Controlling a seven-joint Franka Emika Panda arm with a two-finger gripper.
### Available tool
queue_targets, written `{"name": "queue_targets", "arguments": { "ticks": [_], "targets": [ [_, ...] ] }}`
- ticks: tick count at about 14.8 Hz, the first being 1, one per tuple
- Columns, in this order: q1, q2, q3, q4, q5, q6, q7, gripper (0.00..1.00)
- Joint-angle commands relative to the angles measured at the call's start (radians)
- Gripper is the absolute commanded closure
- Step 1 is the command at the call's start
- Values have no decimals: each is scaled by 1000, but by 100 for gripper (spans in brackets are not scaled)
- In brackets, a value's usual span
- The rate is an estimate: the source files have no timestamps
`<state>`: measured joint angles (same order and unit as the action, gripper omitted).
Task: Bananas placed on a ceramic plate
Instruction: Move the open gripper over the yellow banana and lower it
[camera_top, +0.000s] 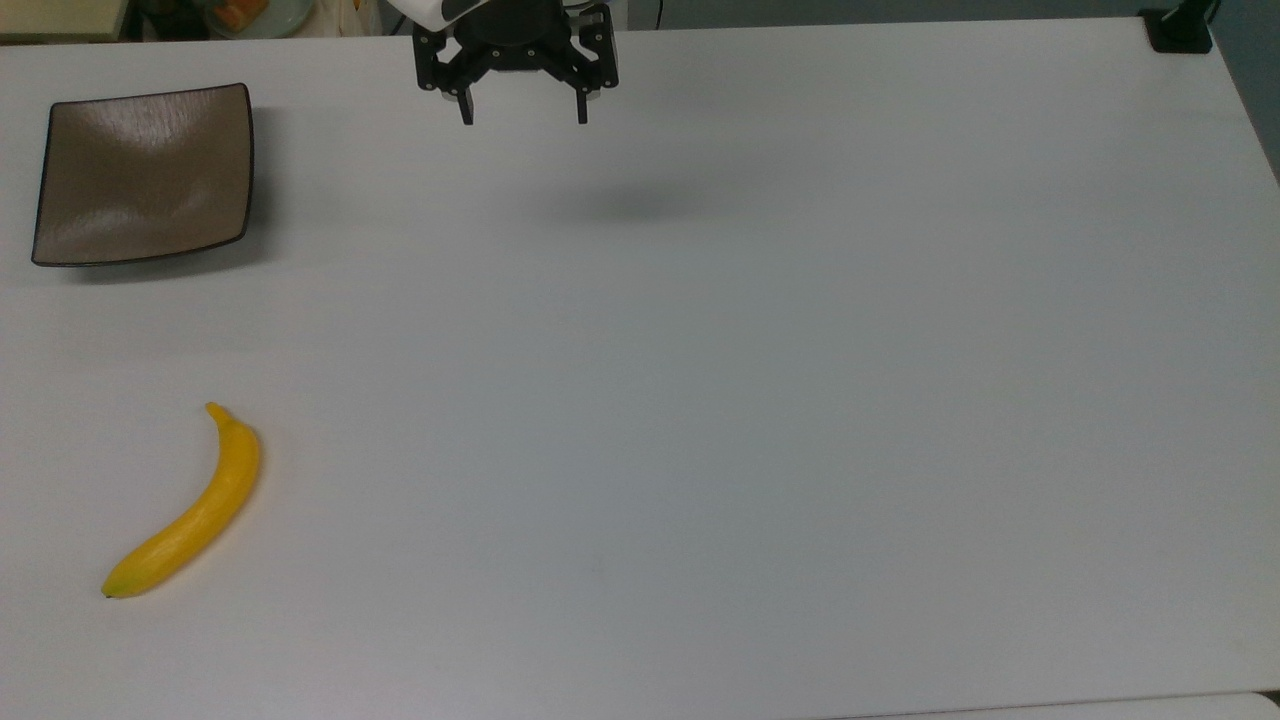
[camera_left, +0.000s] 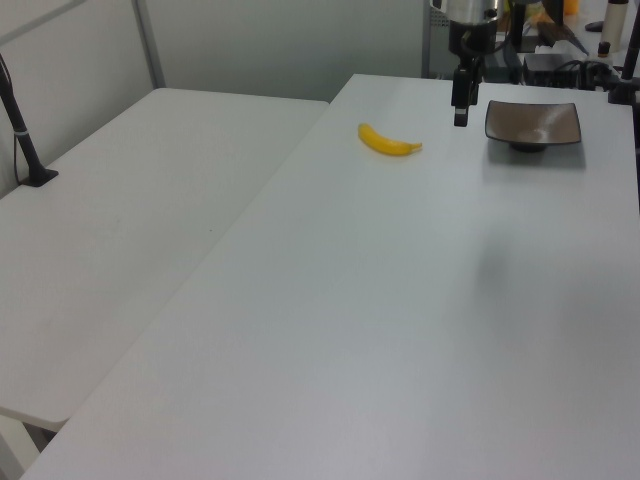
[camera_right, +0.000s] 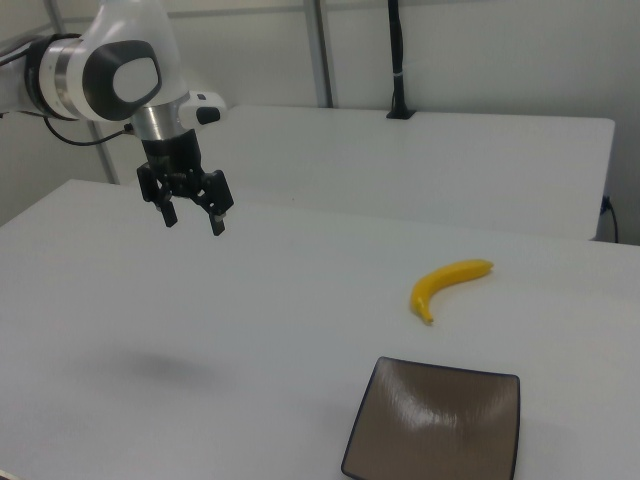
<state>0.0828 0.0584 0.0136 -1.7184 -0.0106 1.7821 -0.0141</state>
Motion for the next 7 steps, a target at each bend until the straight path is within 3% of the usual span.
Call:
{"name": "queue_targets", "arguments": {
  "ticks": [1,7],
  "targets": [
    [-17,-3,11,-23,-17,86,6,0],
    [-29,53,5,-1,-17,210,35,0]
  ]
}}
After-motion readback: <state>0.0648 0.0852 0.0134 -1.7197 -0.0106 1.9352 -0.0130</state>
